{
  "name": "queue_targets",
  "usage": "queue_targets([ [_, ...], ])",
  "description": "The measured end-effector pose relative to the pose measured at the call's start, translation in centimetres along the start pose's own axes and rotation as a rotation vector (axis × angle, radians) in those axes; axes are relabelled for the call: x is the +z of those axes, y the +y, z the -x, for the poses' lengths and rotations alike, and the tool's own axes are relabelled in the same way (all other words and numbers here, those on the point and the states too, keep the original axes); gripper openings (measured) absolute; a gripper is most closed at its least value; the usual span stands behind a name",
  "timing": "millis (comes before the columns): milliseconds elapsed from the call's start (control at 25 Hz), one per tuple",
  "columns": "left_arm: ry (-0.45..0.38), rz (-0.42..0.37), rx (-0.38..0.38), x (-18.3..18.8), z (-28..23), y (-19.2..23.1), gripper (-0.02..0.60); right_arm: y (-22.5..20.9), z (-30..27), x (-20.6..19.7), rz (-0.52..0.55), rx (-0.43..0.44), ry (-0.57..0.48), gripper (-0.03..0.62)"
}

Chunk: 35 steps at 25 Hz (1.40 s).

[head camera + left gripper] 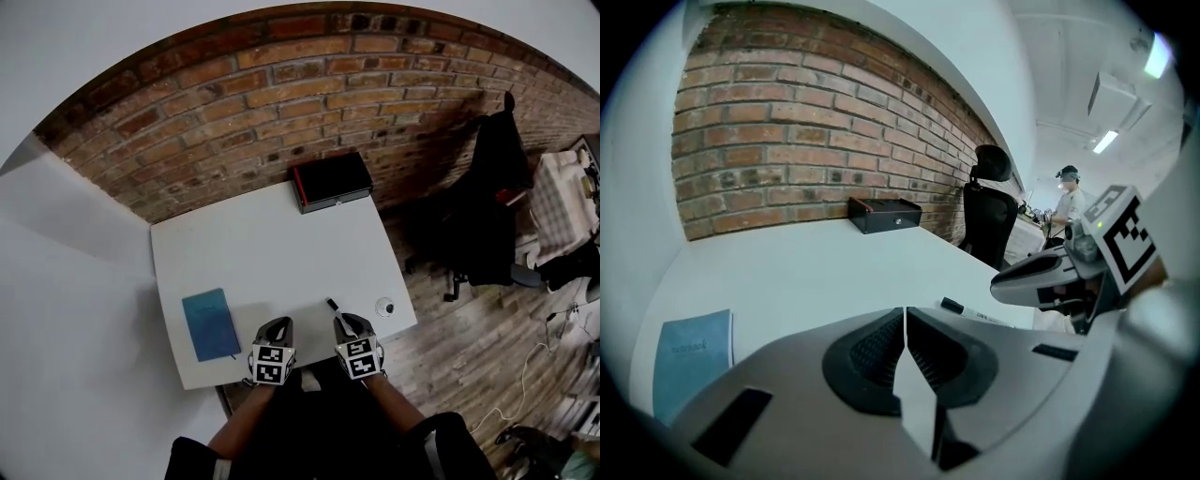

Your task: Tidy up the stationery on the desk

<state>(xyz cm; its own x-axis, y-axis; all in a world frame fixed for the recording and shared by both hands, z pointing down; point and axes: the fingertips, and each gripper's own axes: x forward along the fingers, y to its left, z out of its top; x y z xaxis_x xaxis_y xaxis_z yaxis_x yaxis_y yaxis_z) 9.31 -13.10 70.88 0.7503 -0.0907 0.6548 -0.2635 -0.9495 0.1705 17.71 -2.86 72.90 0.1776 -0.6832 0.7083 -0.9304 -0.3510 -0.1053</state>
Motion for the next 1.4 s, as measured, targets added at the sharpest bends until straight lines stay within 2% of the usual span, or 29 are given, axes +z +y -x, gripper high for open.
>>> queue_targets([
  [120,0.007,0.012,0.017,-0.3,-0.1,-0.2,0.022,-0.3,-0.3,-0.8,0.035,0.014,0.032,0.094],
  [320,0.008,0.027,0.042,-0.3,-0.1,-0.6,0.022,-0.9,-1.0,-3.4,0.168,0.027,0.136,0.094],
  [400,0.008,0.031,0.05,-0.3,0.0,-0.6,0.022,-1.2,-1.4,-4.4,0.19,0.032,0.166,0.092],
  [880,0.021,0.068,0.086,-1.3,0.7,0.4,0.022,-1.7,-2.6,-5.5,0.193,0.038,0.223,0.092],
  [1400,0.035,0.079,0.063,-1.6,0.2,0.5,0.023,-3.0,-2.9,-6.1,0.154,0.017,0.258,0.084],
])
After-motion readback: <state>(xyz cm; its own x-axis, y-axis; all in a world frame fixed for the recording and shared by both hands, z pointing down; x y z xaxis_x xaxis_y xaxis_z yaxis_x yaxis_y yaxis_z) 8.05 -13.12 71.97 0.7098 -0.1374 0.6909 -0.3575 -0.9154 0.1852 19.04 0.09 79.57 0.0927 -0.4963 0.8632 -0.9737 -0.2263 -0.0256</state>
